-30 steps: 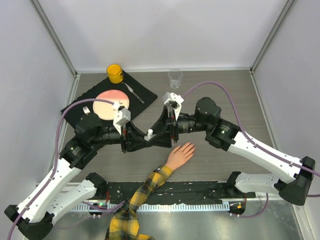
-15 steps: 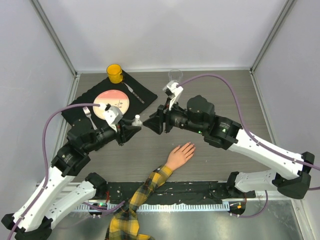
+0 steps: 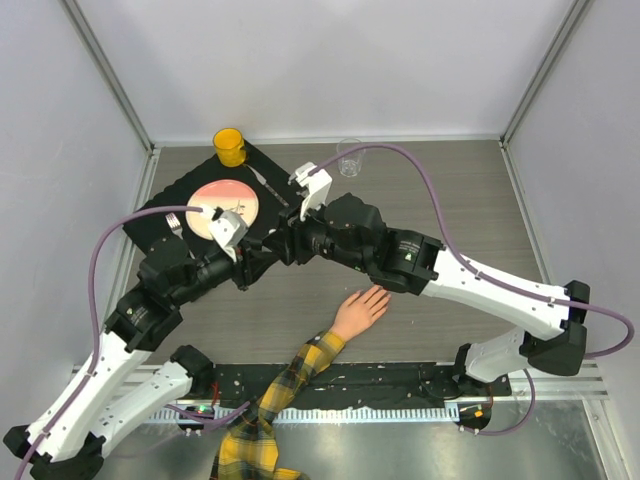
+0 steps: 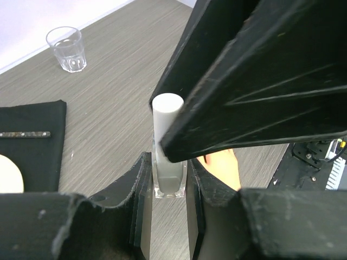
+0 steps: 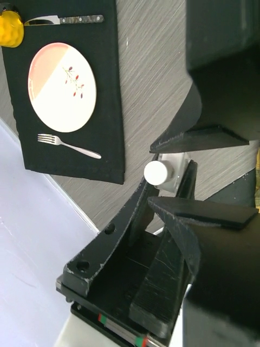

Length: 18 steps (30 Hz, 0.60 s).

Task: Paint the nails

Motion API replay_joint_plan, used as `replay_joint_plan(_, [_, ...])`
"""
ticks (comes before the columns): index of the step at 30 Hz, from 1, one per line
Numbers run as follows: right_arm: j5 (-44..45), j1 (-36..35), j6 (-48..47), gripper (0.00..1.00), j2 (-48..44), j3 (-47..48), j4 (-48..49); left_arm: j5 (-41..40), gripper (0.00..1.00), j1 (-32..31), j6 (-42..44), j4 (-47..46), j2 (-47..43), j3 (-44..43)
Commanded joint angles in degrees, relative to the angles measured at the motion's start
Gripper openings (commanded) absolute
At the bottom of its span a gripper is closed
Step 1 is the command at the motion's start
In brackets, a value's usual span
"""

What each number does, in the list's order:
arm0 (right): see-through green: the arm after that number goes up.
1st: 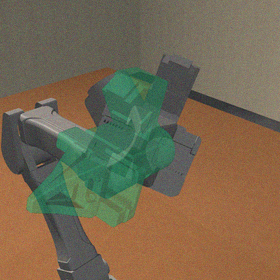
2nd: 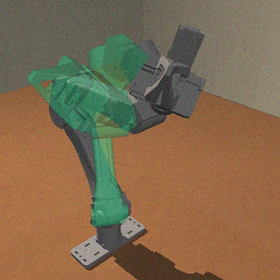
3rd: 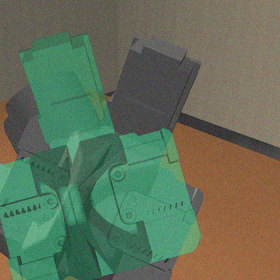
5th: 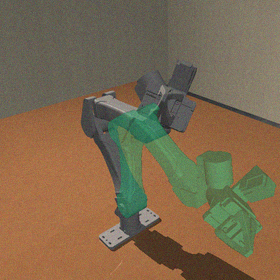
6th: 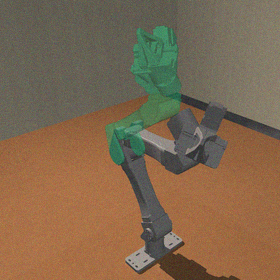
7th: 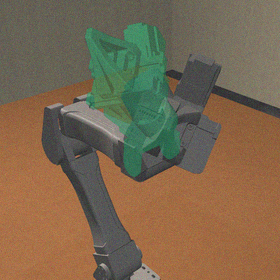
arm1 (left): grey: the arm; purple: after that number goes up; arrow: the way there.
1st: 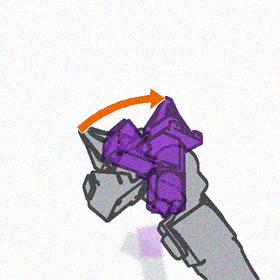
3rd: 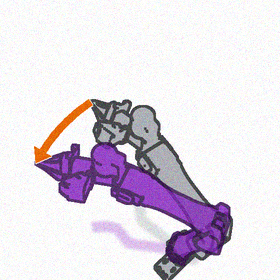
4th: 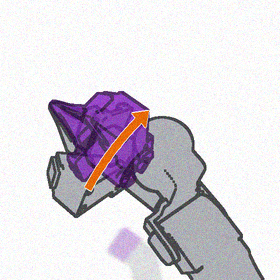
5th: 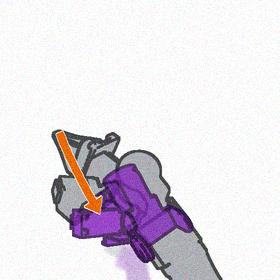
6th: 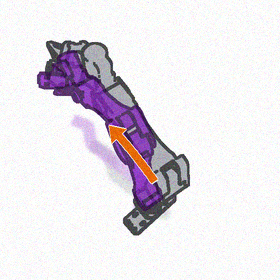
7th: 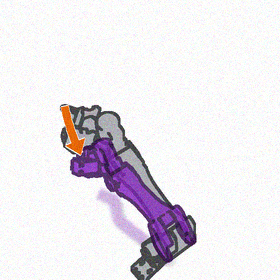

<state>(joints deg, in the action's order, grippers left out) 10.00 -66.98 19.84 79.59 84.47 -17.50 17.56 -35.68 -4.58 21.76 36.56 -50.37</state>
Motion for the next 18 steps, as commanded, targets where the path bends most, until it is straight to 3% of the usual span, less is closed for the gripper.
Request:
replay_joint_plan(1, [2.57,-0.70,-0.15,0.41,1.62,3.77,0.45,0.45,0.00,-0.18,-1.48,-2.33,-0.87,-0.25])
replay_joint_plan(7, [1.78,-0.87,-0.41,0.23,1.88,3.51,-0.35,1.59,0.00,-0.18,-2.45,-2.86,-0.70,-0.69])
replay_joint_plan(8, [1.34,-0.87,-0.85,0.07,1.62,3.25,-0.35,2.56,0.00,-0.18,-2.89,-2.95,-0.78,-0.96])
replay_joint_plan(10, [-0.23,-0.70,-4.79,0.01,-0.12,1.67,-0.26,9.02,0.00,-0.09,-3.24,-3.30,-0.70,-1.31])
replay_joint_plan(13, [-24.67,3.77,-13.76,0.01,-3.99,-3.76,2.71,22.46,0.00,-0.18,-5.26,-5.83,-0.78,-2.10])
replay_joint_plan(14, [-49.48,8.40,-13.86,0.01,-5.05,-5.96,5.17,34.09,0.00,-0.18,-6.48,-7.68,-0.87,-1.75])
replay_joint_plan(15, [-59.56,9.75,-8.90,0.01,-5.84,-11.20,15.46,40.56,0.00,-0.18,-13.02,-10.92,-0.96,-1.05])
replay_joint_plan(16, [-68.44,10.20,-3.28,0.01,-6.98,-14.04,24.00,45.06,0.00,-0.09,-17.70,-21.39,-1.13,1.30])
replay_joint_plan(18, [-74.06,10.12,6.40,0.01,-7.08,-19.23,42.09,48.53,0.00,-0.18,-26.58,-31.04,-1.40,2.90])
